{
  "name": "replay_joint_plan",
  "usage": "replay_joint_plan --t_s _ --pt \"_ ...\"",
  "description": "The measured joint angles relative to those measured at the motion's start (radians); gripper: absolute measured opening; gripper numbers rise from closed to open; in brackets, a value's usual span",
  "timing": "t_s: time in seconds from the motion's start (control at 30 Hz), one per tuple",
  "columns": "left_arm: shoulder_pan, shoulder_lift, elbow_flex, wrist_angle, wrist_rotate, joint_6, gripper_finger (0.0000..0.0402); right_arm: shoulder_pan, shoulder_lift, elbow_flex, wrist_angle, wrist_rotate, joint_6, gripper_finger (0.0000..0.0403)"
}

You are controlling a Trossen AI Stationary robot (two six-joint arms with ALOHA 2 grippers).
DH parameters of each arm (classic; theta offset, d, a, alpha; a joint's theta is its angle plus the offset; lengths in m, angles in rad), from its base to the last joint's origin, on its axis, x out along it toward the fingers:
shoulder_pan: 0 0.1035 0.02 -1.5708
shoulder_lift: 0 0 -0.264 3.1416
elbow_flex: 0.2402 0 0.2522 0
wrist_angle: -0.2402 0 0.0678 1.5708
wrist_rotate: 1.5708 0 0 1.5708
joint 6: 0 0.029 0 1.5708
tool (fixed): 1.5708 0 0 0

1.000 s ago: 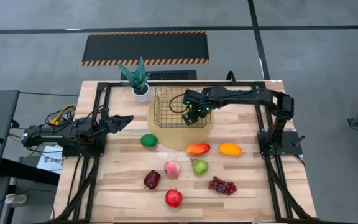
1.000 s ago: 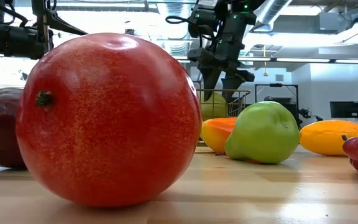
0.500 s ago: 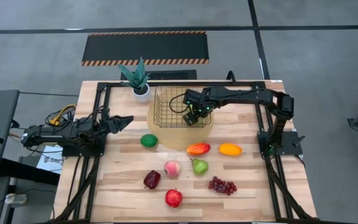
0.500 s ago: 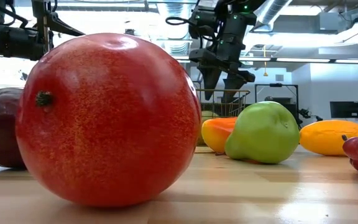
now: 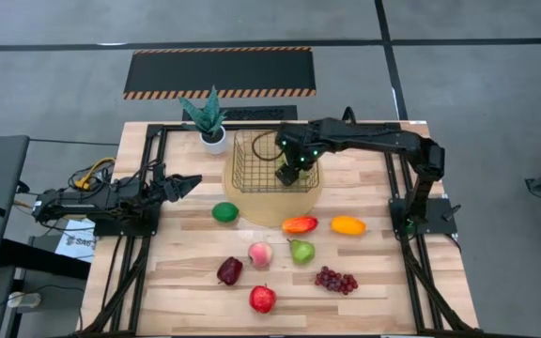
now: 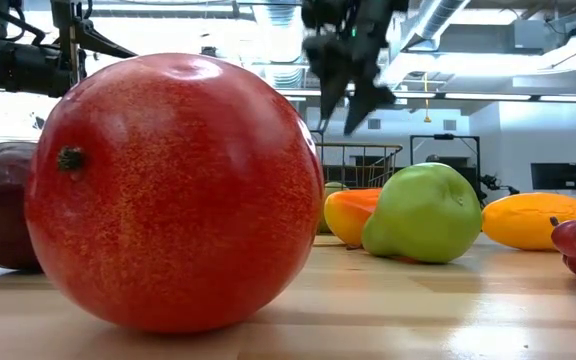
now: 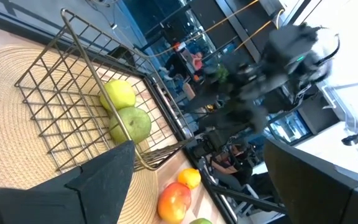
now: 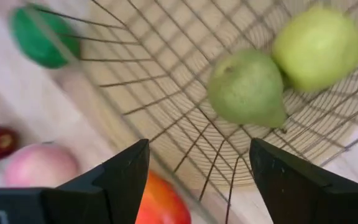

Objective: Build produce basket
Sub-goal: Put the pink peach into the wire basket

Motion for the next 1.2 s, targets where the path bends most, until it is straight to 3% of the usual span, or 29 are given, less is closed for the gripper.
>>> replay_joint_plan --t_s 0.27,0.5,0.87,1.03,1.2 --pt "0.000 0.000 0.000 0.000 0.016 -0.012 0.0341 0.160 -0.003 0.230 -0.285 -0.043 -0.151 0.0296" --pt "0.000 0.000 0.000 0.000 0.033 -0.022 0.0341 0.368 -0.034 0.233 -0.431 -0.036 -0.073 0.0296" --pt "0.000 0.000 0.000 0.000 0.101 -0.023 0.0341 0.596 -0.012 0.234 -0.353 0.013 0.096 0.0296" --pt "0.000 0.000 0.000 -0.004 0.112 -0.023 0.0341 0.626 0.020 0.235 -0.175 0.132 0.040 0.0295" --pt "0.000 0.000 0.000 -0.016 0.123 -0.006 0.0341 0.608 0.073 0.233 -0.012 0.142 -0.030 0.0295"
